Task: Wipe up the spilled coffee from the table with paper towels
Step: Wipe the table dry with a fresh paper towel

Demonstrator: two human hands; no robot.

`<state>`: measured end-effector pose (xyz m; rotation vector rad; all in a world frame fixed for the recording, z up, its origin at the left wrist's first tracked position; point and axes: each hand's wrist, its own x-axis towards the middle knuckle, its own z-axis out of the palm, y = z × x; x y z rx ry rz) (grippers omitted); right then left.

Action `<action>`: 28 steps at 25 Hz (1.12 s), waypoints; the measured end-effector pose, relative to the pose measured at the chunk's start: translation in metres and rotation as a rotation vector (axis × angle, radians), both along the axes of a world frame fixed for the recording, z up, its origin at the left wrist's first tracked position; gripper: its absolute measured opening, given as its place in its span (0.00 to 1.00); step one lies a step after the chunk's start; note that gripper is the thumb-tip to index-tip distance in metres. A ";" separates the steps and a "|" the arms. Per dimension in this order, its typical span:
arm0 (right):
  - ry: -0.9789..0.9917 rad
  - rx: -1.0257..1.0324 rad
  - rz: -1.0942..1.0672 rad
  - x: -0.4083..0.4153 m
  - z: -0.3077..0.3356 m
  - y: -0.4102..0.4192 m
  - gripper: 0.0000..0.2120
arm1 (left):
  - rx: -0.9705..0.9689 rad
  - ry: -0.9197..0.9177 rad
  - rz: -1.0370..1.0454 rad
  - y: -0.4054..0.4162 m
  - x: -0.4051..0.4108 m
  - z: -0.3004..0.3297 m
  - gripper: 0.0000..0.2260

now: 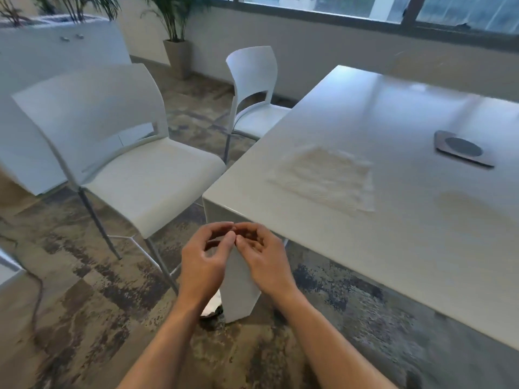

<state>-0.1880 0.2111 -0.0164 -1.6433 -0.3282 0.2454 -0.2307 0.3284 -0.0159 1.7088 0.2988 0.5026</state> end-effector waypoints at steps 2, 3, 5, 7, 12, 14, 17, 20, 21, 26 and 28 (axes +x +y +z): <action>-0.065 -0.035 -0.075 0.004 0.017 -0.021 0.10 | 0.102 -0.021 -0.040 -0.011 0.007 0.014 0.06; -0.100 -0.053 -0.121 0.006 0.024 -0.031 0.10 | 0.151 -0.032 -0.061 -0.016 0.010 0.020 0.06; -0.168 -0.105 -0.228 0.013 0.035 -0.054 0.10 | 0.235 -0.041 -0.116 -0.030 0.019 0.029 0.07; -0.233 -0.201 -0.360 0.021 0.042 -0.081 0.09 | 0.324 -0.051 -0.195 -0.045 0.028 0.034 0.08; -0.330 -0.728 -0.521 0.050 0.034 -0.154 0.16 | 0.586 -0.078 -0.379 -0.095 0.064 0.046 0.14; -0.332 -0.903 -0.426 0.062 0.028 -0.172 0.20 | 0.692 -0.022 -0.437 -0.115 0.084 0.046 0.19; -0.328 -1.065 -0.294 0.074 0.024 -0.189 0.23 | 0.847 0.071 -0.467 -0.140 0.111 0.040 0.24; -0.303 -1.077 -0.237 0.077 0.024 -0.195 0.24 | 0.952 0.160 -0.440 -0.151 0.131 0.027 0.27; -0.308 -1.068 -0.234 0.077 0.023 -0.197 0.24 | 0.978 0.177 -0.423 -0.154 0.137 0.023 0.27; -0.305 -1.048 -0.216 0.077 0.022 -0.199 0.25 | 1.031 0.148 -0.251 -0.162 0.155 0.016 0.17; -0.296 -1.029 -0.210 0.078 0.021 -0.199 0.25 | 1.029 0.090 -0.182 -0.164 0.157 0.015 0.12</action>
